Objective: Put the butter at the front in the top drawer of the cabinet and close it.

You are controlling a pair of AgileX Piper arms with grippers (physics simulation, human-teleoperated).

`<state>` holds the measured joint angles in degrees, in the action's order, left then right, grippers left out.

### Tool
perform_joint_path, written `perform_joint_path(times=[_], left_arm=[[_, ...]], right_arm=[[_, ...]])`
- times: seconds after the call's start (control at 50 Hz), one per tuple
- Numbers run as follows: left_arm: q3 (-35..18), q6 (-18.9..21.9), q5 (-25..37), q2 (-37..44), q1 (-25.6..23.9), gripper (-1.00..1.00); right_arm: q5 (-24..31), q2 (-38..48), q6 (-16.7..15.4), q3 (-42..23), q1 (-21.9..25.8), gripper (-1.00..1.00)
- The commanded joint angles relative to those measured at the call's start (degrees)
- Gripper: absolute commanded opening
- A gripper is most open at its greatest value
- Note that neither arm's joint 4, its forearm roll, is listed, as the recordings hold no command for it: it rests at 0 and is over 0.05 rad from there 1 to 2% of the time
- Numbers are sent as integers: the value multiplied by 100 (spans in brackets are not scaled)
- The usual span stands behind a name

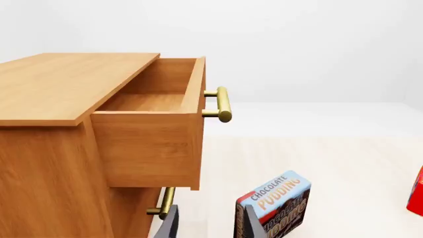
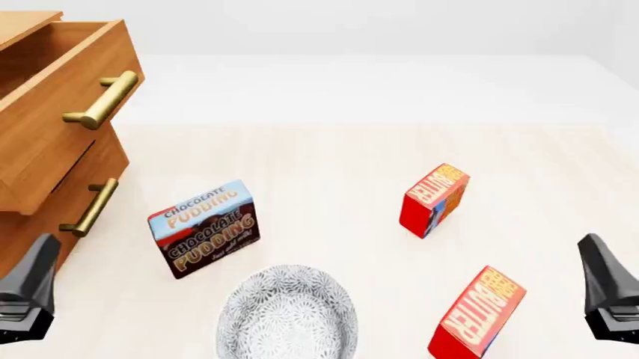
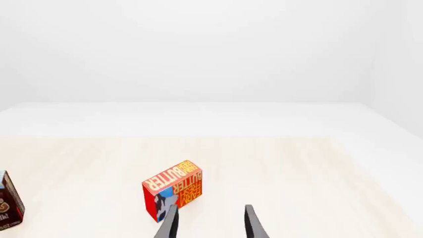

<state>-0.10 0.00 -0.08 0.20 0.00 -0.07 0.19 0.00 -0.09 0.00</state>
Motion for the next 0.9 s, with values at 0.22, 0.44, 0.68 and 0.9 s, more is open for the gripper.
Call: perform_joint_path(times=[0.22, 0.44, 0.68, 0.9], left_arm=[[-23, 1, -35, 61, 0, 100], [-44, -46, 9, -5, 0, 100], [-217, 69, 153, -15, 234, 100], [-1357, -153, 1748, -8, 635, 100]], right_arm=[[-47, 65, 1, -13, 1, 100], [-46, 66, 1, -17, 2, 100], [-15, 39, 2, -21, 1, 100], [-2, 25, 5, -22, 1, 100]])
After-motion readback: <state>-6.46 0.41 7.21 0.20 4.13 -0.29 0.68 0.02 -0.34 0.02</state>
